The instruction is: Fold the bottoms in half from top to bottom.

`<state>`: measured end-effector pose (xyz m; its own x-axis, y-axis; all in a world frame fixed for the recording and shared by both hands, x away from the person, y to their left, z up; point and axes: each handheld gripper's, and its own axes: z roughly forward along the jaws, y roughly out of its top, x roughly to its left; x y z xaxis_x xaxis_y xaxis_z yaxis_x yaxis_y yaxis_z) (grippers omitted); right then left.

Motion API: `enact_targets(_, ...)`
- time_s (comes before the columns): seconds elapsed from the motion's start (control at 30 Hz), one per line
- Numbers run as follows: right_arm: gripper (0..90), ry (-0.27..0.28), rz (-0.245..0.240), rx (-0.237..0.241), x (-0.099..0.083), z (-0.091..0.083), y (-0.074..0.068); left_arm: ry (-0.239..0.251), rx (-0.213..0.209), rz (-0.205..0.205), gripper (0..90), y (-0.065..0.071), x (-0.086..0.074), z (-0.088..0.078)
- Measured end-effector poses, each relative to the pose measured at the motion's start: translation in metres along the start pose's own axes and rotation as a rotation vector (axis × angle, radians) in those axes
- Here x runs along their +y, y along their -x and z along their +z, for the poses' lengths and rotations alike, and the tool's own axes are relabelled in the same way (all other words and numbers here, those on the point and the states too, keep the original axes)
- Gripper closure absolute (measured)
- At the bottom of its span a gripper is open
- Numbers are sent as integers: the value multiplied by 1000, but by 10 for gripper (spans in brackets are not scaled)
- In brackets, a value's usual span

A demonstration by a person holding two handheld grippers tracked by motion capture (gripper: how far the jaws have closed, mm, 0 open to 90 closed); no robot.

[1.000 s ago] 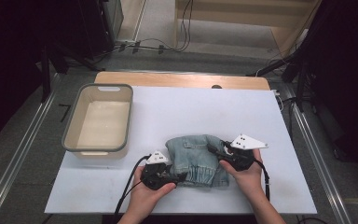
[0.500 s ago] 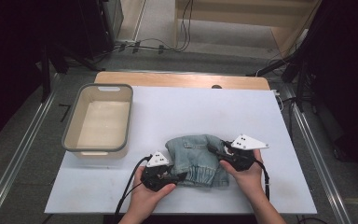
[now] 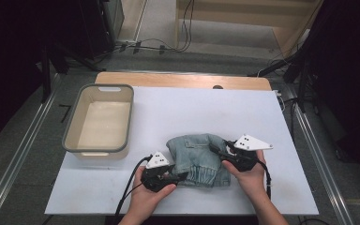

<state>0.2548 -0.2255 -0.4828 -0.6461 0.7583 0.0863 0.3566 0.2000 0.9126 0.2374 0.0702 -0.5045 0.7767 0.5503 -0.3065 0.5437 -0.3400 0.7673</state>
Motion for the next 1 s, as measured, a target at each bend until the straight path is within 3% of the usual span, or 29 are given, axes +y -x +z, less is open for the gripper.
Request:
enact_targets(0.57, 601, 48, -8, -8, 16, -8, -3, 63, 7, 49, 538, 3, 12, -14)
enact_targets(1.0, 601, 82, -3, -13, 31, -14, -8, 102, 14, 65, 546, 5, 22, -28)
